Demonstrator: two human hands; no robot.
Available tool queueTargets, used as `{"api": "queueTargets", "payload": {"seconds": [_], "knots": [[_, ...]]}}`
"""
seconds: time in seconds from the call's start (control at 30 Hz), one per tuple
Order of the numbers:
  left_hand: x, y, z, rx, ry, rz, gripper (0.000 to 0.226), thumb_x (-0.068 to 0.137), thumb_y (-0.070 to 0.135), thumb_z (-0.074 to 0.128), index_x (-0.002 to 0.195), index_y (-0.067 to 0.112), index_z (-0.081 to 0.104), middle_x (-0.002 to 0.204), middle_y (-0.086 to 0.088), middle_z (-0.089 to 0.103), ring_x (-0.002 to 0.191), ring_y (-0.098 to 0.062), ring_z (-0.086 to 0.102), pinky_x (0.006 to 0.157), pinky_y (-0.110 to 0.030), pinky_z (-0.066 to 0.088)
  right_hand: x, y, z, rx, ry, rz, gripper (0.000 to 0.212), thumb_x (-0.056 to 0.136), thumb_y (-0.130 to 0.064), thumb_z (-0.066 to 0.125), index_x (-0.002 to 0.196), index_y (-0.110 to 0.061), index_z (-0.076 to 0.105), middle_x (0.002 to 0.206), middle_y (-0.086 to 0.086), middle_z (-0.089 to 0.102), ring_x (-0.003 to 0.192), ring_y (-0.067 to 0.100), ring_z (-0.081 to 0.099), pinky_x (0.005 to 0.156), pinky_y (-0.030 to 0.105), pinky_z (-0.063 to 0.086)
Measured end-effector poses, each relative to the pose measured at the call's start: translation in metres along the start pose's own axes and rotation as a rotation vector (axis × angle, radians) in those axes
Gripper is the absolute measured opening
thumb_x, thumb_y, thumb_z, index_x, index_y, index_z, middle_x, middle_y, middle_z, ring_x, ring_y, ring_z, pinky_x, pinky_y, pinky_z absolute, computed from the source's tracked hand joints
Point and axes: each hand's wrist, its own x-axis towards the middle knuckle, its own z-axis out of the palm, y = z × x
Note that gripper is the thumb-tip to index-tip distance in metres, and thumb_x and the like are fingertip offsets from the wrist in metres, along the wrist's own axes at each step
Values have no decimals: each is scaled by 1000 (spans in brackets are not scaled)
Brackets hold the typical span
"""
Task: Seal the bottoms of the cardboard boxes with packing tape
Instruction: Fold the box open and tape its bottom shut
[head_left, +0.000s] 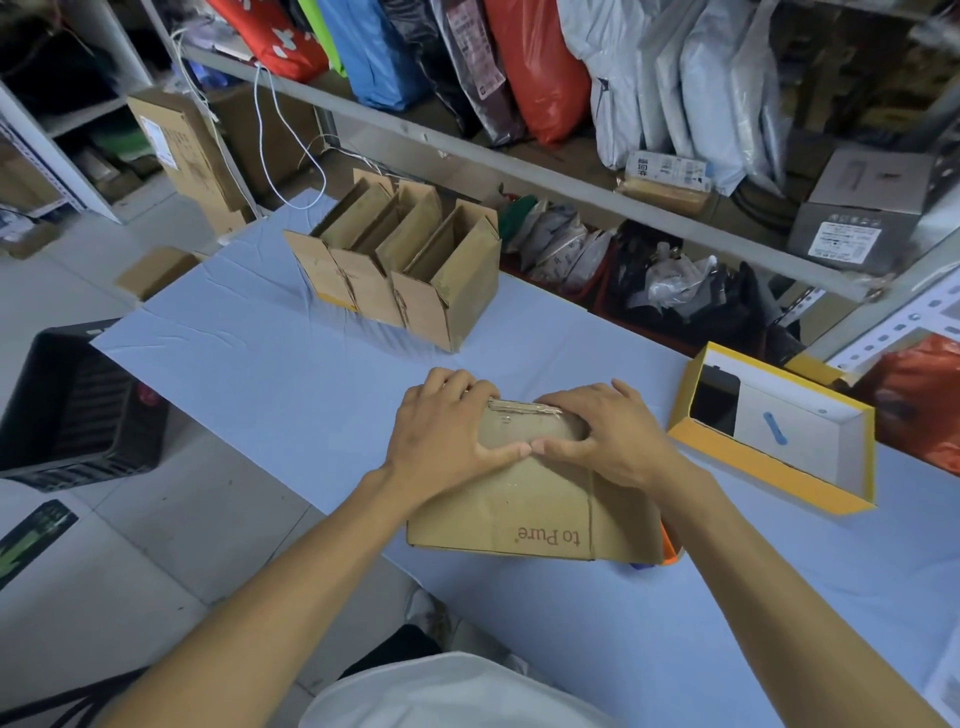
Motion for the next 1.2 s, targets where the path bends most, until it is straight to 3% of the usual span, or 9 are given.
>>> {"api": "queueTargets", "payload": {"seconds": [0.17, 0.37, 0.6, 0.73, 0.87, 0.97, 1.07, 1.13, 1.2], "knots": [[4, -5, -2, -247, 22, -74, 47, 77, 72, 57, 112, 41, 63, 105, 23, 57, 108, -4, 41, 79, -27, 30, 6, -5, 2, 132, 165, 41, 58, 77, -84, 42, 112, -45, 68, 108, -22, 69, 106, -1, 54, 118, 46, 8], [9, 3, 2, -310, 160, -124, 18, 90, 48, 58, 91, 39, 74, 91, 19, 69, 89, -6, 50, 74, -26, 27, 14, -21, 13, 307, 306, 110, 14, 89, -49, 65, 92, -41, 77, 98, -21, 73, 95, -2, 62, 118, 43, 9], [10, 9, -2, -409, 191, -150, 10, 88, 34, 67, 85, 37, 76, 87, 18, 72, 82, -6, 55, 77, -29, 35, 16, -28, 15, 353, 350, 100, 11, 89, -38, 70, 89, -32, 79, 96, -18, 75, 89, -2, 63, 116, 39, 17], [11, 0, -4, -366, 141, -120, 11, 88, 41, 65, 94, 38, 74, 96, 19, 69, 92, -4, 53, 76, -27, 36, 16, -26, 9, 301, 317, 51, 15, 89, -41, 68, 93, -31, 78, 94, -19, 75, 82, 0, 63, 105, 42, 35], [10, -22, -8, -670, 20, -174, 10, 78, 34, 77, 86, 38, 73, 99, 18, 61, 94, 5, 55, 79, -12, 38, 11, -27, 9, 295, 369, 26, 12, 90, -36, 69, 91, -31, 80, 96, -18, 75, 79, -1, 58, 101, 39, 36], [9, -22, -8, -767, 121, -257, 12, 79, 25, 78, 75, 35, 73, 82, 9, 60, 77, 1, 59, 69, -15, 42, 12, -41, 12, 142, 540, 38, 12, 85, -41, 72, 88, -31, 78, 94, -14, 70, 93, 12, 54, 90, 32, 30], [12, -15, -14, -854, 279, -303, 16, 79, 25, 78, 69, 36, 74, 75, 10, 54, 68, -3, 59, 63, -27, 53, 18, -52, 9, -21, 819, 135, 25, 80, -42, 77, 95, -23, 76, 86, 0, 57, 85, 17, 47, 78, 27, 30], [12, -4, -19, -910, 382, -243, 5, 79, 28, 75, 74, 30, 76, 78, 12, 52, 70, -7, 60, 60, -33, 57, 18, -58, 11, 88, 920, 174, 28, 83, -40, 74, 104, -22, 72, 81, -4, 50, 76, 16, 49, 71, 22, 32], [4, 9, -16, -733, 429, -71, 11, 81, 28, 70, 75, 21, 74, 79, 13, 51, 75, -14, 58, 64, -30, 52, 14, -63, 22, 338, 838, 264, 38, 85, -51, 65, 119, -34, 63, 89, -9, 51, 79, 10, 53, 71, 18, 41]]}}
